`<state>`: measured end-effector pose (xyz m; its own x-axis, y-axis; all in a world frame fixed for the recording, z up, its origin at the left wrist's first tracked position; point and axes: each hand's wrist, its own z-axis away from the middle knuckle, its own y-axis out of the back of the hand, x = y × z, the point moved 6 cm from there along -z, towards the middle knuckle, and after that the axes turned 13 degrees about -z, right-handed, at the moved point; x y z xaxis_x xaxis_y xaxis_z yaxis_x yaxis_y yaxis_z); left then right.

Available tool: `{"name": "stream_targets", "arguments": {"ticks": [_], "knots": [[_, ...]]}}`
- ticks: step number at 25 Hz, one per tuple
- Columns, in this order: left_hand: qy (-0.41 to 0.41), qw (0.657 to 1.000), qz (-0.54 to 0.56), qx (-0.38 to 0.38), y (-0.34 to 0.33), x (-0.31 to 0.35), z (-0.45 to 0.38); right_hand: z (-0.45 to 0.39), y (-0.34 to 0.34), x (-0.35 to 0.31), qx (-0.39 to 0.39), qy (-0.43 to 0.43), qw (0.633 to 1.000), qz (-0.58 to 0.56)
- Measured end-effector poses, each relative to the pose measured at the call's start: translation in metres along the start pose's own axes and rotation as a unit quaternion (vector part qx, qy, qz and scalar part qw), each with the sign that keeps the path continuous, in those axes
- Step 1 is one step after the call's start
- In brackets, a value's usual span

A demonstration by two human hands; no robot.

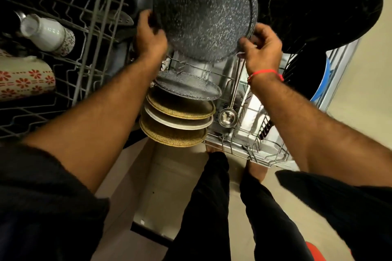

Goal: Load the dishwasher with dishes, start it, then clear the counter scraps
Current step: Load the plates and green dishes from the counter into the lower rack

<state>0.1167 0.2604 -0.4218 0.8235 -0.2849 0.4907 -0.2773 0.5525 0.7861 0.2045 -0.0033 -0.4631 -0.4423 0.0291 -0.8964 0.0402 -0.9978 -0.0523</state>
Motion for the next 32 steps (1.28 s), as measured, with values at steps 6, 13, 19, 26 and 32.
{"name": "stream_targets", "arguments": {"ticks": [6, 13, 19, 26, 32], "knots": [[-0.021, 0.999, 0.030, -0.031, -0.041, 0.023, -0.049, -0.037, 0.006, 0.014, 0.005, 0.057, 0.992, 0.114], [0.055, 0.998, -0.016, -0.002, -0.106, -0.090, -0.148, -0.039, -0.014, 0.066, -0.078, 0.061, 0.972, 0.213], [0.060, 0.988, -0.125, -0.070, -0.078, -0.035, -0.055, -0.033, -0.025, 0.058, -0.141, 0.050, 0.959, 0.242], [-0.030, 0.991, -0.130, 0.001, -0.051, -0.036, 0.010, -0.006, 0.000, 0.048, -0.119, 0.034, 0.970, 0.210], [-0.137, 0.984, -0.095, 0.069, -0.016, -0.032, 0.111, 0.064, 0.027, 0.009, -0.173, 0.053, 0.968, 0.173]]}}
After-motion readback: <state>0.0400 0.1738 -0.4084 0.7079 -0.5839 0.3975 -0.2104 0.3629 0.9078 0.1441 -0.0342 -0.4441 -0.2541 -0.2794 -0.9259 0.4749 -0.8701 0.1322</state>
